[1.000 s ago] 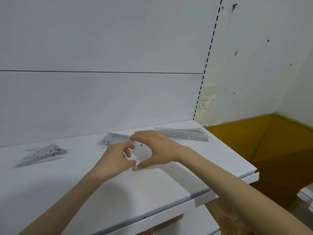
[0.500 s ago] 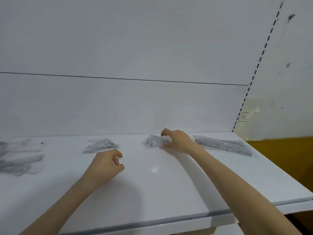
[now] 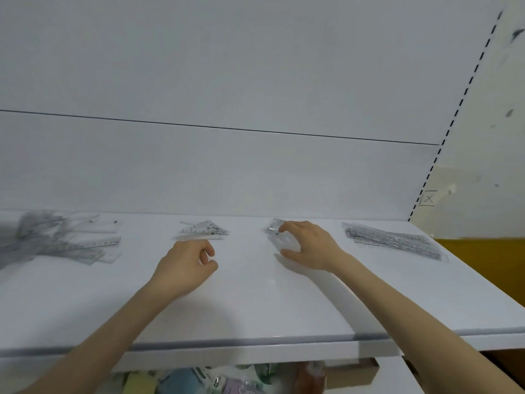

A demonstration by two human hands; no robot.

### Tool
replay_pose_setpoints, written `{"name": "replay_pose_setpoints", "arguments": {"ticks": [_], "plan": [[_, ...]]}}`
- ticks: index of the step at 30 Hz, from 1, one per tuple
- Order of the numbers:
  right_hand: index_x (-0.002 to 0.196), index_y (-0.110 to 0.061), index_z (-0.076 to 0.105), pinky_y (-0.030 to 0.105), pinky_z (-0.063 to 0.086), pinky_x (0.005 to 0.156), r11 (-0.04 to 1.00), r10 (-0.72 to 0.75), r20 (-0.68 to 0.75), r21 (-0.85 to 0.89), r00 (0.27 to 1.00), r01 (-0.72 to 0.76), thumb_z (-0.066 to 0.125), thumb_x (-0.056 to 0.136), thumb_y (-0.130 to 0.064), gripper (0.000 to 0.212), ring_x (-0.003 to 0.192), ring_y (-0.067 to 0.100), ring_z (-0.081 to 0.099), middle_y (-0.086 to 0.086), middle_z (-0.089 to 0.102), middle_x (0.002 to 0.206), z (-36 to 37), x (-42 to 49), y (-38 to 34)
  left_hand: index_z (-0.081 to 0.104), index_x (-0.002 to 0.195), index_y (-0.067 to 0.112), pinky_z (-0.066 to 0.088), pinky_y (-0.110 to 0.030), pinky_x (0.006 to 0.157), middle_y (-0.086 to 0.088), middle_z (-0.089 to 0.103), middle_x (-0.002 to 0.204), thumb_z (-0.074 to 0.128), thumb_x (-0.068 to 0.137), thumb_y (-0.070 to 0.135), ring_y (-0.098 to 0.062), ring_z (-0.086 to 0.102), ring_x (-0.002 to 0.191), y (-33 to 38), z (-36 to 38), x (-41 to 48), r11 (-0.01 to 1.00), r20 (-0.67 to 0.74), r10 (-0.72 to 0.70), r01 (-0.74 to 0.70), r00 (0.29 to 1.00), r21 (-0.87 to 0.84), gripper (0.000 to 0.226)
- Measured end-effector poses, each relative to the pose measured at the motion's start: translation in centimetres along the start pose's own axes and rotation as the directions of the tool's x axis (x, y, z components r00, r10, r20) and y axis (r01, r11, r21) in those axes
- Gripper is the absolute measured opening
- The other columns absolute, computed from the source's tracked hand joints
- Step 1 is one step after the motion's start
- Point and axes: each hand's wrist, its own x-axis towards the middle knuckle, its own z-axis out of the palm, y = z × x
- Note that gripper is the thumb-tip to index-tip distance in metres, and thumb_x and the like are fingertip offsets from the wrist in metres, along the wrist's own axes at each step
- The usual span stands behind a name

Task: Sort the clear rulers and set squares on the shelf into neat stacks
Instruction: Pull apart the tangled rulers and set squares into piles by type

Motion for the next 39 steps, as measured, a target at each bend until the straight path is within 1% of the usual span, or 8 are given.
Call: {"name": "replay_pose_setpoints", "arguments": {"ticks": [4, 10, 16, 21, 25, 32, 36, 39], "plan": [[0.132, -0.027, 0.048, 0.035, 0.044, 0.093, 0.998, -0.019, -0.001, -0.057, 1.0, 0.018, 0.057, 0.086, -0.046, 0.051, 0.121, 0.022, 0.051, -0.006, 0.055, 0.135, -0.3, -1.7, -3.7, 0.062, 0.101, 0.027, 0.043, -0.027, 0.072, 0.012, 0.06, 0.095, 0.058, 0.085, 0.033, -0.011, 0.057, 0.082, -0.9, -1.4, -2.6, 0.989, -0.034, -0.032, 0.037, 0.999, 0.143, 0.018], [0.126, -0.03, 0.051, 0.033, 0.047, 0.085, 0.995, -0.095, 0.01, 0.019, 0.995, 0.094, 0.054, 0.085, -0.047, 0.044, 0.113, 0.019, 0.056, -0.008, 0.06, 0.122, 0.2, -2.9, -10.1, 0.058, 0.116, 0.025, 0.038, -0.027, 0.076, 0.008, 0.057, 0.109, 0.052, 0.089, 0.038, -0.01, 0.048, 0.091, -3.6, -4.0, -6.9, 0.949, -0.017, -0.049, 0.052, 0.999, 0.312, 0.03], [0.128, -0.032, 0.05, 0.034, 0.047, 0.088, 0.98, -0.198, -0.001, 0.018, 0.98, 0.198, 0.054, 0.087, -0.047, 0.045, 0.115, 0.017, 0.055, -0.011, 0.059, 0.126, 0.7, -1.6, -17.1, 0.056, 0.12, 0.023, 0.038, -0.027, 0.078, 0.006, 0.055, 0.115, 0.048, 0.091, 0.039, -0.014, 0.053, 0.104, -8.0, -7.9, -10.2, 0.903, -0.083, -0.058, 0.087, 0.995, 0.42, 0.034], [0.129, -0.033, 0.051, 0.036, 0.048, 0.091, 0.976, -0.218, 0.0, 0.021, 0.976, 0.218, 0.054, 0.087, -0.046, 0.045, 0.117, 0.017, 0.054, -0.009, 0.059, 0.127, 2.2, 0.7, -23.2, 0.056, 0.118, 0.022, 0.036, -0.027, 0.075, 0.006, 0.056, 0.113, 0.047, 0.092, 0.038, -0.014, 0.053, 0.103, -13.9, -12.1, -11.2, 0.889, -0.145, -0.046, 0.107, 0.988, 0.445, 0.032], [0.125, -0.032, 0.055, 0.036, 0.049, 0.088, 0.979, -0.201, -0.028, 0.041, 0.979, 0.202, 0.053, 0.087, -0.045, 0.04, 0.115, 0.018, 0.055, -0.007, 0.061, 0.123, 4.3, 3.5, -29.1, 0.057, 0.116, 0.022, 0.035, -0.028, 0.073, 0.005, 0.057, 0.112, 0.046, 0.092, 0.038, -0.015, 0.053, 0.101, -20.1, -16.2, -11.0, 0.882, -0.163, -0.047, 0.117, 0.985, 0.457, 0.031], [0.124, -0.028, 0.059, 0.032, 0.045, 0.085, 0.987, -0.144, -0.006, 0.068, 0.99, 0.144, 0.054, 0.089, -0.037, 0.037, 0.116, 0.021, 0.052, -0.003, 0.061, 0.123, 7.0, 9.5, -38.8, 0.059, 0.113, 0.024, 0.046, -0.03, 0.084, 0.006, 0.058, 0.11, 0.049, 0.092, 0.038, -0.013, 0.053, 0.097, -29.2, -23.2, -9.6, 0.9, -0.127, -0.045, 0.095, 0.991, 0.426, 0.027], [0.122, -0.024, 0.062, 0.033, 0.046, 0.086, 0.988, -0.091, 0.022, 0.13, 0.996, 0.087, 0.055, 0.088, -0.032, 0.035, 0.115, 0.022, 0.054, 0.0, 0.063, 0.122, 8.1, 12.3, -42.2, 0.061, 0.112, 0.022, 0.042, -0.027, 0.074, 0.006, 0.058, 0.109, 0.051, 0.092, 0.034, -0.011, 0.051, 0.089, -32.7, -25.6, -8.5, 0.921, -0.095, -0.033, 0.067, 0.995, 0.383, 0.025], [0.115, -0.021, 0.067, 0.035, 0.049, 0.087, 0.985, -0.034, 0.015, 0.169, 0.999, 0.032, 0.054, 0.088, -0.026, 0.03, 0.112, 0.023, 0.058, 0.003, 0.065, 0.118, 8.7, 14.4, -43.2, 0.061, 0.112, 0.022, 0.039, -0.025, 0.073, 0.005, 0.059, 0.11, 0.053, 0.092, 0.032, -0.011, 0.052, 0.089, -34.4, -26.2, -7.6, 0.936, -0.095, -0.019, 0.051, 0.995, 0.347, 0.024]]}}
